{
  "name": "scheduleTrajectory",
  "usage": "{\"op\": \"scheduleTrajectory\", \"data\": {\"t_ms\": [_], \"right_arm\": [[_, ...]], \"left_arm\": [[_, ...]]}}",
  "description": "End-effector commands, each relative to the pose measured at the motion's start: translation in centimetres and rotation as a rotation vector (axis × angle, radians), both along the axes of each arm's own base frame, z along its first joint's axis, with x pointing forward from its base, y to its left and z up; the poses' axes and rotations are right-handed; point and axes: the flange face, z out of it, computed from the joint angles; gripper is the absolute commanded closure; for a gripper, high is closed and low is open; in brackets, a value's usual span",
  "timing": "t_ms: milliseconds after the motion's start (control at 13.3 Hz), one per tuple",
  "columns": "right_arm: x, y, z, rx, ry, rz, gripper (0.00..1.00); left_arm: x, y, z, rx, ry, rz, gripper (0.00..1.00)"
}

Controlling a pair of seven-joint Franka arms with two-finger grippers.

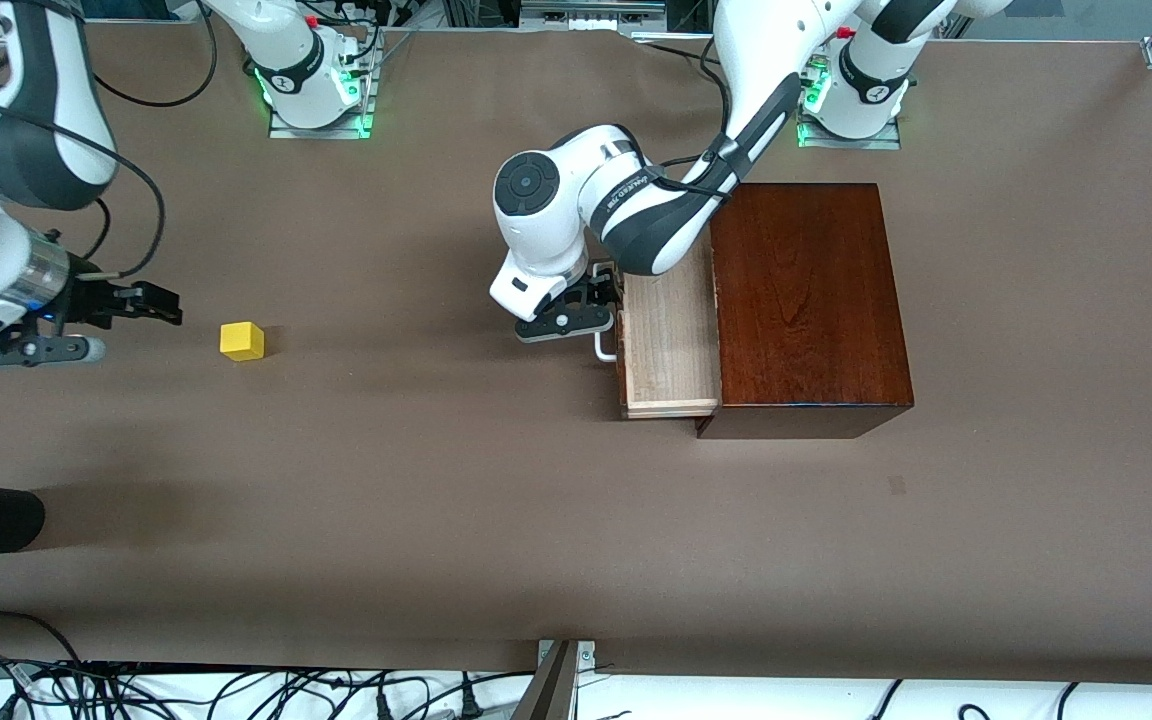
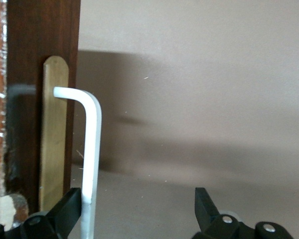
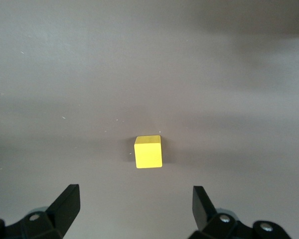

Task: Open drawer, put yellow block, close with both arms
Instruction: 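Lower the right gripper onto the yellow cube while the left gripper withdraws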

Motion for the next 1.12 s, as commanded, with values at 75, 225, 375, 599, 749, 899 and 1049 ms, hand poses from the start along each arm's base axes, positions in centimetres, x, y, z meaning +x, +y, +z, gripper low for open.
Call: {"op": "scheduleTrajectory", "data": {"t_ms": [75, 225, 375, 599, 749, 899, 1049], "right_arm": [[-2.4, -0.1, -5.0, -0.002, -0.047, 0.056, 0.00], [-3.3, -0.1, -7.7, -0.003, -0.070, 0.093, 0.00], [-3.4, -0.3, -9.8, -0.005, -0.074, 0.107, 0.00], [-3.9, -0.2, -12.8, -0.009, -0.086, 0.135, 0.00], [-4.1, -0.3, -14.4, -0.010, -0.085, 0.159, 0.00], [-4.5, -0.3, -16.0, -0.013, -0.093, 0.167, 0.00], [-4.5, -0.3, -17.4, -0.014, -0.090, 0.198, 0.00]], "left_arm": [[-0.6, 0.2, 3.2, 0.037, 0.027, -0.004, 0.00], [-1.2, 0.6, 6.0, 0.049, 0.030, -0.014, 0.00], [-1.8, 1.1, 9.7, 0.045, 0.026, -0.008, 0.00], [-1.1, 3.2, 14.2, 0.030, -0.006, 0.025, 0.00], [0.7, 5.5, 16.1, 0.012, -0.023, 0.066, 0.00], [2.1, 8.5, 18.0, 0.000, -0.002, 0.041, 0.00], [4.2, 13.2, 20.5, -0.055, 0.037, 0.024, 0.00]]}}
